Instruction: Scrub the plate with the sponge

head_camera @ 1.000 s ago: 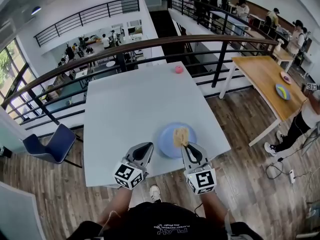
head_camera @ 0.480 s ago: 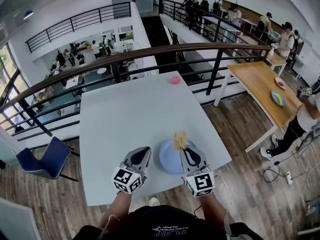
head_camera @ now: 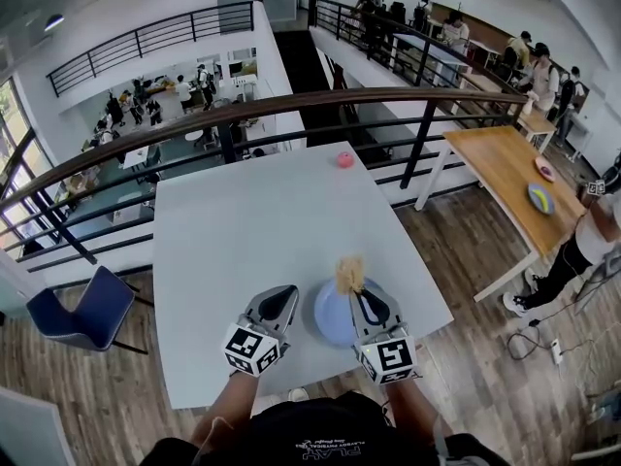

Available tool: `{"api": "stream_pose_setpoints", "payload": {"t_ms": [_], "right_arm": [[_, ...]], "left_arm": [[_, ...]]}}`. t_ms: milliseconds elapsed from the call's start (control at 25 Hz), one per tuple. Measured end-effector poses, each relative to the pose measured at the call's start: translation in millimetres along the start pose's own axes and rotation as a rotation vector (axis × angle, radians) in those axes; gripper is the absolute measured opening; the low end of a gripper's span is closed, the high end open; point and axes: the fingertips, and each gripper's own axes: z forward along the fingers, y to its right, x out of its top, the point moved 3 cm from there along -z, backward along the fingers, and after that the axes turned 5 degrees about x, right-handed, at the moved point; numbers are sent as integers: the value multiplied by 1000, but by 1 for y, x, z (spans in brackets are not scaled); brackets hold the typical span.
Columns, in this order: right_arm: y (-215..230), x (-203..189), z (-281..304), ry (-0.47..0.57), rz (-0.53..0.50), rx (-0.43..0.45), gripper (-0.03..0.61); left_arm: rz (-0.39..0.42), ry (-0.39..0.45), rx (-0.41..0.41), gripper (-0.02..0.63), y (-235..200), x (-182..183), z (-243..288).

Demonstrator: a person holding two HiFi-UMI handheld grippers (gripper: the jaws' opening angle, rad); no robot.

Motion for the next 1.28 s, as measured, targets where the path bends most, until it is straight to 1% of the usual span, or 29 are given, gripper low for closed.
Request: {"api": "stream_pose_setpoints", "payload": {"t_ms": [360, 480, 640, 800, 1000, 1280], "right_arm": [[24, -5, 6, -13, -7, 58, 44], [29, -7, 8, -15, -13, 75, 46], [39, -13, 7, -30, 6, 78, 46], [49, -21, 7, -41, 22, 83, 46], [50, -36, 7, -62, 42, 98, 46], [49, -53, 9, -99, 45, 127, 44]], "left_arm": [[-4, -4, 46, 12, 10, -6, 19], [-6, -21, 61, 12, 11, -11, 22], [-5, -42, 77, 12, 14, -19, 27], [18, -70, 91, 12, 17, -27, 33], [16, -85, 101, 12, 19, -38, 34], [24, -125, 111, 12, 19, -58, 41]]}}
